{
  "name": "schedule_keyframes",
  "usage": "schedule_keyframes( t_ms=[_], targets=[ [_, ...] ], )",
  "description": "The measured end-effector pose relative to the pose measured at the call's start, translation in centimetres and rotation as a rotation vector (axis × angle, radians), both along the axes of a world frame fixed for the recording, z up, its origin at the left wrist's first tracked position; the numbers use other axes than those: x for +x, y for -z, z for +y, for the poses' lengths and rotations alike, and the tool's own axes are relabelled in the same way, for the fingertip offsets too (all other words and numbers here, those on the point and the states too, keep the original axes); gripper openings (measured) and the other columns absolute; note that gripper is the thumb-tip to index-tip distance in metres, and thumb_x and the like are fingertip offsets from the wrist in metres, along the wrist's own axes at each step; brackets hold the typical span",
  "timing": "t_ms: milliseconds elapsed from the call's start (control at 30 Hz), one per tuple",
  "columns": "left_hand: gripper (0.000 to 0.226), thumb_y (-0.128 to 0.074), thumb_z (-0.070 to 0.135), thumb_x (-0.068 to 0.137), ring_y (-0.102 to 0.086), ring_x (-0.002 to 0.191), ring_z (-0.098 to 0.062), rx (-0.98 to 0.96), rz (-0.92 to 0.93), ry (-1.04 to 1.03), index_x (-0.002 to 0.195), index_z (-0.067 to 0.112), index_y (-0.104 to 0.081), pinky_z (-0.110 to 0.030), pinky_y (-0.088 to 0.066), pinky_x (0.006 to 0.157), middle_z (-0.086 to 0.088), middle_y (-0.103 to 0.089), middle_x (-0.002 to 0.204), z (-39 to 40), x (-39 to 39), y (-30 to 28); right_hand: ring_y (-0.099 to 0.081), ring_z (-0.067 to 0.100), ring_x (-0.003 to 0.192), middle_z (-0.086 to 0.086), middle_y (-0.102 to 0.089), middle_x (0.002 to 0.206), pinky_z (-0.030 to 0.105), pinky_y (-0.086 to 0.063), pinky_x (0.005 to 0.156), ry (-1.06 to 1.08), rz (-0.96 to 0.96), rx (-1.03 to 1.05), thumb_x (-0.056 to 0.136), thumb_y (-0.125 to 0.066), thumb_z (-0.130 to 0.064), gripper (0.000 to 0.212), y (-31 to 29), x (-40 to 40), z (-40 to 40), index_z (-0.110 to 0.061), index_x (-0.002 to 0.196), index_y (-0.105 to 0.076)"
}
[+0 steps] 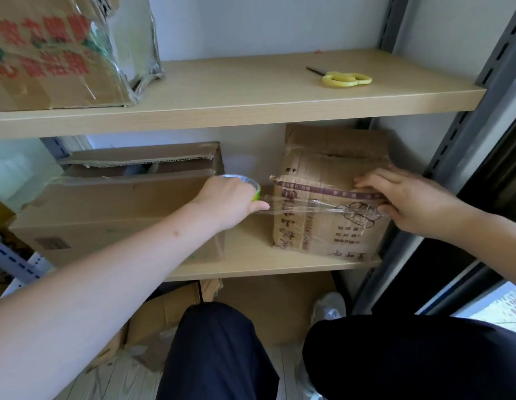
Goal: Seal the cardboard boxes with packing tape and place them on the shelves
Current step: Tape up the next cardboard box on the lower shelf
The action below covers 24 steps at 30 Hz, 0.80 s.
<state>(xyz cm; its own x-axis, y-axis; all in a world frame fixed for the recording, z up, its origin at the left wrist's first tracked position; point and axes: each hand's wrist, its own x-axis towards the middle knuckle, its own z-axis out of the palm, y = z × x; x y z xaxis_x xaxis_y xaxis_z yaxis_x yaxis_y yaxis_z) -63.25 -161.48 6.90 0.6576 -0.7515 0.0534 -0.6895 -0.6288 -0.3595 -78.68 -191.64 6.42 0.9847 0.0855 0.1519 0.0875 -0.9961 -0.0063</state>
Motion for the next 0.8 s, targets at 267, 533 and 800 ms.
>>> schedule_keyframes(
  t_ms=[267, 533, 800],
  targets=[
    [0.019, -0.035, 0.027, 0.102, -0.047, 0.08, -0.031, 0.015, 0.317, -0.061, 0.106, 0.011, -0.044, -0.034, -0.035, 0.069, -0.015, -0.06, 0.099, 1.0, 0.0, 0.3, -0.022, 0.034, 0.148, 0.003, -0.01, 0.165, 0.05, -0.026, 0.116, 0.134, 0.196, -0.147, 0.07, -0.043, -0.091, 0.113, -1.6, 7.0, 8.7, -0.032, 0.157, 0.0],
    [0.03, -0.038, 0.028, 0.107, -0.049, 0.076, -0.027, -0.045, 0.277, -0.075, 0.104, 0.005, -0.058, -0.031, -0.035, 0.065, -0.009, -0.06, 0.091, -0.9, 2.3, 0.9, -0.018, 0.022, 0.15, -0.008, 0.005, 0.165, 0.041, -0.035, 0.112, 0.08, 0.15, -0.185, 0.08, -0.033, -0.084, 0.098, 0.0, 5.6, 7.5, -0.043, 0.151, 0.02],
    [0.016, -0.042, 0.016, 0.099, -0.061, 0.096, -0.032, -0.121, 0.53, -0.052, 0.092, 0.01, -0.054, -0.04, -0.05, 0.084, -0.013, -0.063, 0.107, -5.0, 3.2, 1.6, -0.014, 0.011, 0.15, -0.015, 0.007, 0.163, 0.036, -0.036, 0.112, 0.002, 0.156, -0.16, 0.074, -0.037, -0.089, 0.103, 0.0, 5.0, 6.1, -0.049, 0.148, 0.022]
  ],
)
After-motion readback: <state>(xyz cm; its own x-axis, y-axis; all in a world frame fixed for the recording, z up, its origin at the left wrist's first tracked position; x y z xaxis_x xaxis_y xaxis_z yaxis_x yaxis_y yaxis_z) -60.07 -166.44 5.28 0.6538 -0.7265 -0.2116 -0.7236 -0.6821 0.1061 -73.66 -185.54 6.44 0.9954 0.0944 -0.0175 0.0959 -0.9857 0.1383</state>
